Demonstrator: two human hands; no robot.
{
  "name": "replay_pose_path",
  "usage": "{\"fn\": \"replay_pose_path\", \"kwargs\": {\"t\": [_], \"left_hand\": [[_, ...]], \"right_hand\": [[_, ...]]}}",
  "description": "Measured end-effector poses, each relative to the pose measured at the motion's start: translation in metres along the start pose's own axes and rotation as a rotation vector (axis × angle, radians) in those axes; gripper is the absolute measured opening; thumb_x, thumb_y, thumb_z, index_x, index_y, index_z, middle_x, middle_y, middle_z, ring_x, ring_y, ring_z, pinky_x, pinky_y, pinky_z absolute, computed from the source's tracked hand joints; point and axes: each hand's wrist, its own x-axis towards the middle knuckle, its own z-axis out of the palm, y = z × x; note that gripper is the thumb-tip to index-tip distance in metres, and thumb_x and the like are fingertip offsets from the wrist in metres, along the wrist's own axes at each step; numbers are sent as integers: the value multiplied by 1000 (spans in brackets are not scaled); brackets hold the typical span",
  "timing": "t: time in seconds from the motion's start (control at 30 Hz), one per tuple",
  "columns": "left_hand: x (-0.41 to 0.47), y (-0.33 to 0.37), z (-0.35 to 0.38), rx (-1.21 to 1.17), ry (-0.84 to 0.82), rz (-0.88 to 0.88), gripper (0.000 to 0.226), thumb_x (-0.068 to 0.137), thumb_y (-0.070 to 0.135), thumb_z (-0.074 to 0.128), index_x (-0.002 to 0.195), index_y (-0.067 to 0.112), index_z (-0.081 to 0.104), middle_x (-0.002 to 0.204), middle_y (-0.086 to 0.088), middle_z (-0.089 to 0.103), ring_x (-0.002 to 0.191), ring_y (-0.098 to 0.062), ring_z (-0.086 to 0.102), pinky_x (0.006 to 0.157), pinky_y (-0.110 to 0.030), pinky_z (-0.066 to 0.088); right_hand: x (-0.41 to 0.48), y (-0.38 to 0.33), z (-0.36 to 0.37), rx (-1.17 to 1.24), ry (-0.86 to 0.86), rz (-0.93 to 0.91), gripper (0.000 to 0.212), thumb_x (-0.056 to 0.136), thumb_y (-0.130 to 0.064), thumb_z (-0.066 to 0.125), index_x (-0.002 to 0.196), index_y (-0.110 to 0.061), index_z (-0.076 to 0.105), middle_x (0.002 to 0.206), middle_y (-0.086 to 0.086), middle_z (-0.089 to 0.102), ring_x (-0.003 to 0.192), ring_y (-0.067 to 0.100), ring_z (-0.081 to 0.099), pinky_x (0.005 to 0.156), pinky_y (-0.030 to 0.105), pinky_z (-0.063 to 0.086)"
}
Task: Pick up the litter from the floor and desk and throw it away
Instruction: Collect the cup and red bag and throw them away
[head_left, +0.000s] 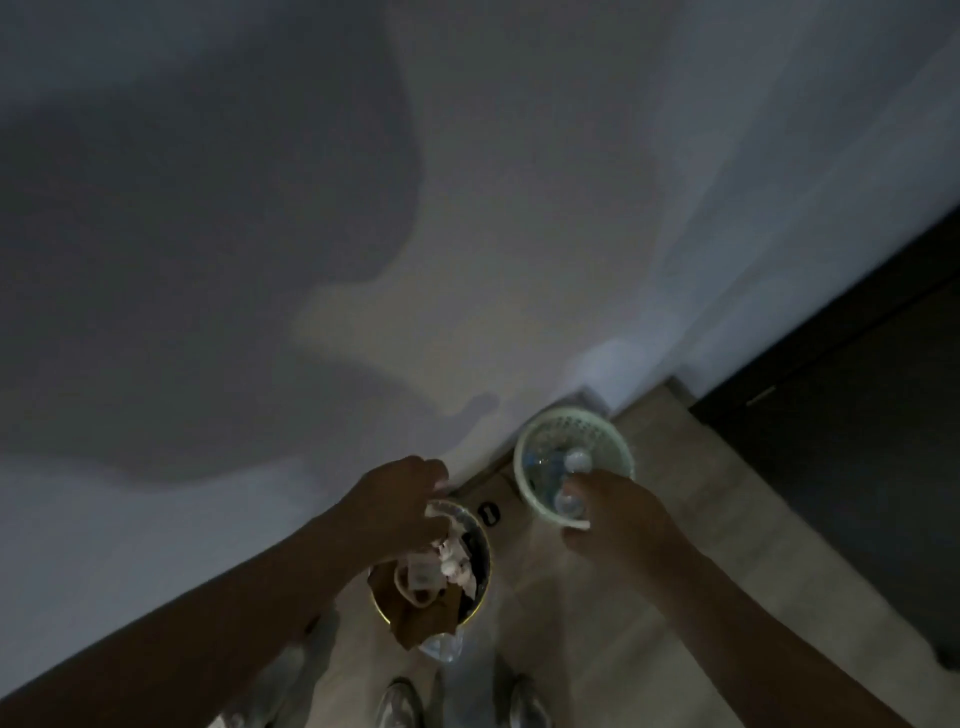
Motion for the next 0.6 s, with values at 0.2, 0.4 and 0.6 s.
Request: {"fn": "replay_pose_path", "kwargs": {"t": [0.2,0.4,0.6], "left_hand": [[-85,56,-93,17,189,12,53,88,44,61,136,27,44,130,8,52,115,-7,49,85,-9,30],[-146,123,-166,38,469,-94,48,85,43,65,129,27,50,123,8,57,110,-11,55,96,-23,43],[-245,150,-206,49,692,-244,49,85,47,64,129,31,49,120,13,58,106,-7,56,88,-19,44]], "right_hand": [[-48,-22,-134,-27,132,-203,40,84,-37,63,121,-25,53,117,-3,57,110,18,54,85,25,41],[-80,-44,-258,-149,310,-465,45,88,-42,60,129,-27,50,120,-5,57,107,13,54,87,24,43],[-120,-116,-329,-201,430,-759,42,84,-40,63,124,-29,55,119,-8,58,107,13,56,88,26,44]]}}
